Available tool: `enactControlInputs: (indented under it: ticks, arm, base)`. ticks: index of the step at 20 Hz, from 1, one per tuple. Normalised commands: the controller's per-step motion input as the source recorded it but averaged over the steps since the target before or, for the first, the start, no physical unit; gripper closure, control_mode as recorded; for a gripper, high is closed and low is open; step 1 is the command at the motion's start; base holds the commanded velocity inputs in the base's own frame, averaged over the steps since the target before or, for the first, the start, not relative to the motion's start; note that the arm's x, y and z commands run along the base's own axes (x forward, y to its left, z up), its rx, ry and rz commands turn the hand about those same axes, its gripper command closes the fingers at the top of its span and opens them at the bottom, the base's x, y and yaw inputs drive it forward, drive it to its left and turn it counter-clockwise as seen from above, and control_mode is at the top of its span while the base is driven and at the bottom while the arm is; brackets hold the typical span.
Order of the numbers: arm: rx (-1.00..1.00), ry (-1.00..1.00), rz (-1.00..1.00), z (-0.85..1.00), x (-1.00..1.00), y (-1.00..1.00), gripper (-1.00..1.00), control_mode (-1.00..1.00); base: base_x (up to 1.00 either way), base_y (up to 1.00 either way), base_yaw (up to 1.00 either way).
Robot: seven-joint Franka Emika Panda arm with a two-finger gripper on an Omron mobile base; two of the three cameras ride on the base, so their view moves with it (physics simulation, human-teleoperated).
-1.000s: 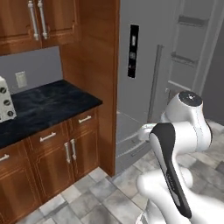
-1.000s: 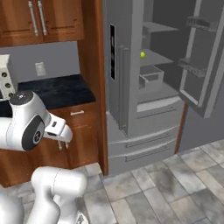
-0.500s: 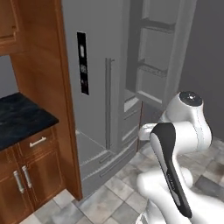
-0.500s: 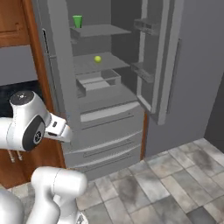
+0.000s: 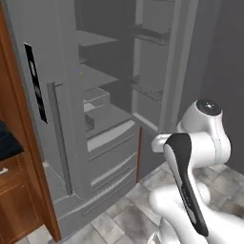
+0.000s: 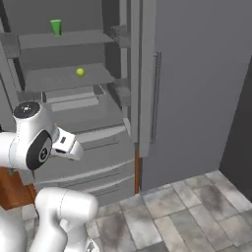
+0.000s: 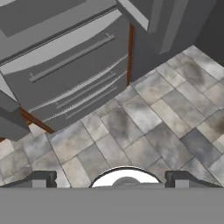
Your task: Pick the pear and apple from the fridge and place them on the plate next to the blender to make a fruit smoothie.
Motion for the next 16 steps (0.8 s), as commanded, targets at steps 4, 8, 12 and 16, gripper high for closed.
enactControlInputs:
  ticks: [4, 8, 12, 16]
  arm:
    - [0.00, 0.00, 0.00, 0.00, 0.00, 0.00, -1.00, 1.00]
    - [0.00, 0.00, 0.00, 0.00, 0.00, 0.00, -1.00, 1.00]
    - [0.00, 0.00, 0.00, 0.00, 0.00, 0.00, -1.00, 1.00]
    - [0.00, 0.00, 0.00, 0.00, 0.00, 0.00, -1.00, 1.00]
  base:
    - [0.05, -0.66, 0.73]
    - [0.31, -0.79, 0.56]
    - [0.40, -0.62, 0.26]
    - [0.62, -0.22, 0.14]
